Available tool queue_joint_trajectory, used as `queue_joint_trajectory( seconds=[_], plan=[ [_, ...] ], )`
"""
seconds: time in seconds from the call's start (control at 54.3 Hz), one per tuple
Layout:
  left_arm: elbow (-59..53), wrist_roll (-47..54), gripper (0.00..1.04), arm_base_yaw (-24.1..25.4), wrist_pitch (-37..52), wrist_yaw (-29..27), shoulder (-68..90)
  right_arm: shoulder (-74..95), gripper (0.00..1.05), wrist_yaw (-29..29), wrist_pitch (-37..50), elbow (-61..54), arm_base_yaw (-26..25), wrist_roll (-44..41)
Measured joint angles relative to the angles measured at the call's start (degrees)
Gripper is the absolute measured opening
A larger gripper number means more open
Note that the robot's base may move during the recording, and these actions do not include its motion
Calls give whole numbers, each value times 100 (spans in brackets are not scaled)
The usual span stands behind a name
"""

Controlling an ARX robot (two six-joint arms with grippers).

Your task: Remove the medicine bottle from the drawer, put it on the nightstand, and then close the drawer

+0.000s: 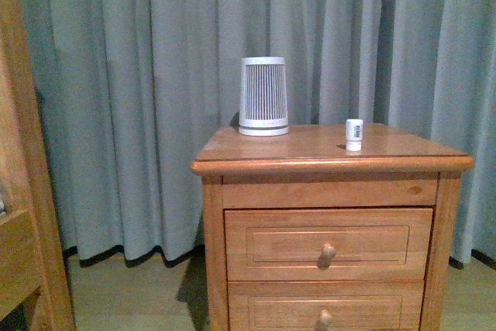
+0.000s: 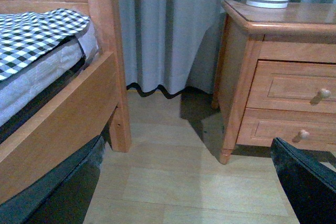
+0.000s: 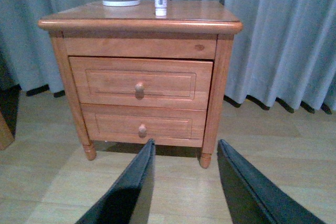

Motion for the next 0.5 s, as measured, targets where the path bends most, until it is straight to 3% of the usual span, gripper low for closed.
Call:
queue_joint_trajectory(
  seconds=[0.331, 0.497],
  plan=[
    [0, 0, 98, 0, 0, 0, 0, 0, 104, -2, 0, 0, 0, -2],
    [0, 0, 98, 0, 0, 0, 0, 0, 104, -2, 0, 0, 0, -4]
  ],
)
